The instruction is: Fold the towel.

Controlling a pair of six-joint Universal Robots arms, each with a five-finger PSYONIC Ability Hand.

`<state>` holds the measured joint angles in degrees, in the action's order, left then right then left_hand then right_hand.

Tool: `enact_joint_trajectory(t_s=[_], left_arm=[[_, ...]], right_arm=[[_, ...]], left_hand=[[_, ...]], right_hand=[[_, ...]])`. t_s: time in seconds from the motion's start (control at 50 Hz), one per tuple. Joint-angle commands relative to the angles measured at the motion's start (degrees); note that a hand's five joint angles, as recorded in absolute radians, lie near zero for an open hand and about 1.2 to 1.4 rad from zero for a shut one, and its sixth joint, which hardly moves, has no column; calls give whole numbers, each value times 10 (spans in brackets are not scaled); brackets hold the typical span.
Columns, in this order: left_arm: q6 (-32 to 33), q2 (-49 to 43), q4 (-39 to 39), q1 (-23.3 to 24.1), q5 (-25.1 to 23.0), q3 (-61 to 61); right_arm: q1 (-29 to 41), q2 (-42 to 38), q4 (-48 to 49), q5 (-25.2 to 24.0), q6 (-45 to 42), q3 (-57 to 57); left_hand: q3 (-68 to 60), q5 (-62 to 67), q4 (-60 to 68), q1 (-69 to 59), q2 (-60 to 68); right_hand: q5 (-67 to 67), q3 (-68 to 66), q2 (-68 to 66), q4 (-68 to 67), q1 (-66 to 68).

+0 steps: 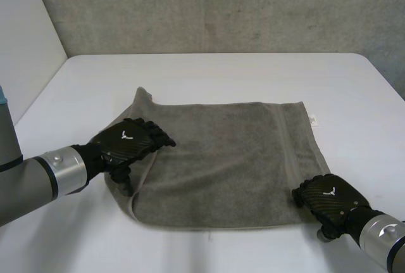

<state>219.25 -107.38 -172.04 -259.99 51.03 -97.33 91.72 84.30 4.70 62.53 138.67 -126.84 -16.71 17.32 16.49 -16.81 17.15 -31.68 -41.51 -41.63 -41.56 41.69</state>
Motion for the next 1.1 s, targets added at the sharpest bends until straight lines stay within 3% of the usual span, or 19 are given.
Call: enact_joint_trajectory(t_s=[0.02,0.3,0.36,0.4,0.66,0.78,0.82,0.98,1.1], left_arm=[[-4,3,1,-2,2,-2],[-3,6,0,-2,0,-9],[-3,6,0,-2,-1,-9],[-3,6,0,-2,-1,-9],[7,6,-6,4,-8,-8],[79,-31,-8,4,-19,20],[114,-74,-1,12,-4,64],[116,-171,54,28,72,198],[116,-226,100,30,90,275]], right_arm=[[5,-3,11,1,0,5],[7,-46,28,2,0,20],[3,-46,29,4,3,27],[0,-46,30,5,12,41],[2,-23,49,11,82,67],[3,-26,45,11,76,68],[3,-26,45,11,75,67],[0,-26,44,0,75,64],[0,-27,44,0,75,60]], left_hand=[[9,-116,-7,10,-14],[9,-116,-7,10,-14],[8,-114,-6,9,-12],[8,-114,-6,9,-12],[-38,-68,40,-37,33],[-46,-60,48,-45,42],[-48,-58,50,-47,43],[-93,-13,95,-92,89],[-96,-10,99,-96,92]], right_hand=[[-17,-19,-18,-18,17],[-84,-86,-85,-86,84],[-200,-202,-201,-202,200],[-382,-384,-383,-383,382],[-383,-385,-384,-384,383],[-383,-385,-384,-384,383],[-383,-385,-384,-384,383],[-383,-385,-384,-384,383],[-383,-385,-384,-384,383]])
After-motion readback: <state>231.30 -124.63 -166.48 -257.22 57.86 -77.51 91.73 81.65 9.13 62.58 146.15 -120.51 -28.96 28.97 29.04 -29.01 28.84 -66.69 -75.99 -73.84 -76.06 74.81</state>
